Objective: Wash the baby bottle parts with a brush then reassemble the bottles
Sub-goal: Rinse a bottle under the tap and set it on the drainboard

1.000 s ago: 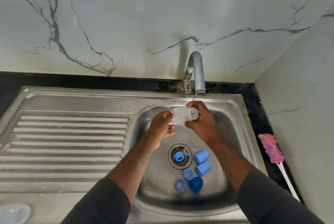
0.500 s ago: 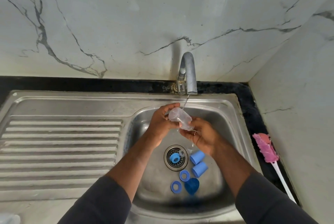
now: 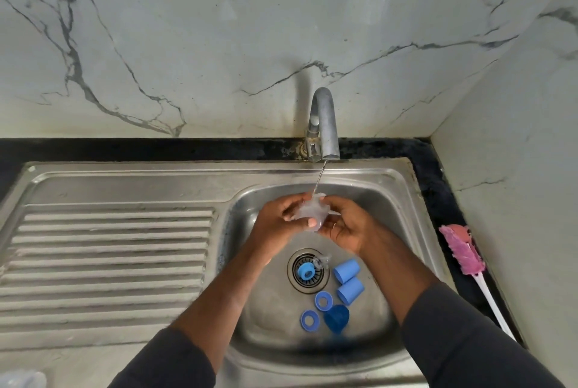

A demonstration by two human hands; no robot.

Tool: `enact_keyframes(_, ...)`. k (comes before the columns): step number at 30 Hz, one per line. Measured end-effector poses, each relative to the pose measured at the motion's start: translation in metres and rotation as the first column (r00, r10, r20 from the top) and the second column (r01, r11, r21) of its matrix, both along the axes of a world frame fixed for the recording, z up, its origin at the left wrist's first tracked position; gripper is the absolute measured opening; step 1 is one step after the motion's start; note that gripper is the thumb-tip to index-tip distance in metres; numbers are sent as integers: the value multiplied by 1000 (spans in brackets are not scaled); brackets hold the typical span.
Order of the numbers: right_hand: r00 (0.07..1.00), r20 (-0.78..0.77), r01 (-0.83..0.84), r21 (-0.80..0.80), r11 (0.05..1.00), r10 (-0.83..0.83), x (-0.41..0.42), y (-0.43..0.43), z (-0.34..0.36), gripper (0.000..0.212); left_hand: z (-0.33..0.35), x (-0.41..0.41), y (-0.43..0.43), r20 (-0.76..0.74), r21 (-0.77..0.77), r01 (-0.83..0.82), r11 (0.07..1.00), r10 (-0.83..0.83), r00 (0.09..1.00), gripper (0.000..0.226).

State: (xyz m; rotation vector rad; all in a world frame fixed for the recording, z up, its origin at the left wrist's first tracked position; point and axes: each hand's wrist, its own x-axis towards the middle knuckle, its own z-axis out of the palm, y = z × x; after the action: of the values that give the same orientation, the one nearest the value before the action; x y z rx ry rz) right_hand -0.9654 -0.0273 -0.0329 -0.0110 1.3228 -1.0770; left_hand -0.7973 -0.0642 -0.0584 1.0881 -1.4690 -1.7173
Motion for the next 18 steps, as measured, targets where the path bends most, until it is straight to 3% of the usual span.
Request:
enact_keyframes(4,992,-55,-117,-67,991,114,8,-1,2,35,-6,22,3,14,-48,2,999,-1,1000,56)
enact_keyframes(8,922,-285,-291,-64,955,262,16,-3,6,31,-17,34,0,143,-73,104,992,-92,985,66)
enact_keyframes(10,790,-544,-371,-57,927,283,21,-4,7,39,-30,40,1,216,-43,115,992,-103,971,72)
enact_keyframes(12,583,-774,-442,-50,895,245,26,-5,8,45,-38,44,3,265,-20,43,999,-36,964,65)
enact_keyframes(13,521,-828,-455,-64,888,208,27,-6,10,47,-38,44,4,273,-10,4,1000,-1,962,59)
enact_keyframes(18,377,-924,-372,-209,905,-59,34,5,15,54,-28,32,5,275,-18,-52,998,55,960,40)
